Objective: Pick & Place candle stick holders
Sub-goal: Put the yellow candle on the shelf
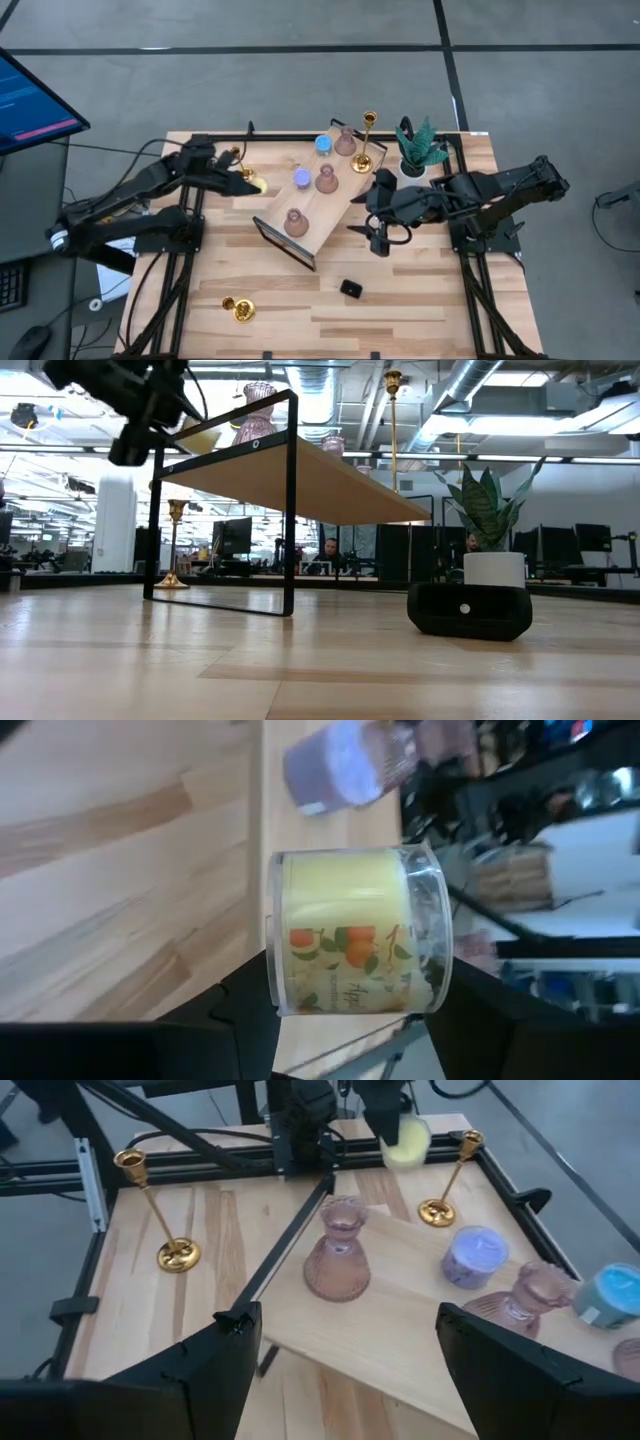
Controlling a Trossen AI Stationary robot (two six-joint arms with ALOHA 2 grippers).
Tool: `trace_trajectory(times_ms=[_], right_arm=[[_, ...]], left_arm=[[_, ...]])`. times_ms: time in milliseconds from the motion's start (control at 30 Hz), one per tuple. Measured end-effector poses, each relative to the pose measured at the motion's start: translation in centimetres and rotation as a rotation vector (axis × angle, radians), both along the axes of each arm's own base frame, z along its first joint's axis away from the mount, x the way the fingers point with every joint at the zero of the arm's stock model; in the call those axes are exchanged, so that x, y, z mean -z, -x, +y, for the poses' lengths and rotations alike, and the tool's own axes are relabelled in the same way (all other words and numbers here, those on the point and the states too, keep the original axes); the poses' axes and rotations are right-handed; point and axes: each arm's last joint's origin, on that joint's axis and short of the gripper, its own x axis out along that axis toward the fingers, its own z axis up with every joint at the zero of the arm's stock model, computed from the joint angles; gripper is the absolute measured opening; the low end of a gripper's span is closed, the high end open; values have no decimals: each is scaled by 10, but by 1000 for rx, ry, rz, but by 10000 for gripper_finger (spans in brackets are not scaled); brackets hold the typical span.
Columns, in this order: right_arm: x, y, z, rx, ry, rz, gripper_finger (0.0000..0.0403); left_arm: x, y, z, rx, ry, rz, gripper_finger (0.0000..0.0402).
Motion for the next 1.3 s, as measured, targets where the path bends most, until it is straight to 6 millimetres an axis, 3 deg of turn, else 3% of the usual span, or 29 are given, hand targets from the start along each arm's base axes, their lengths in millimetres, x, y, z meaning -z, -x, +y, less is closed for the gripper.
trace_trajectory(times_ms=[500,800,1067,1300], right_arm=[[0,6,17,-60,-8,4,292],[2,8,19,-57,-12,24,292],[2,8,19,-56,-11,24,292],[2,8,19,-56,-12,24,292]], left_arm=[[16,-28,11,240,70,12,212],[14,-37,0,344,100,-24,200],[31,-55,-3,354,117,74,222],[34,-60,-1,360,126,80,210]])
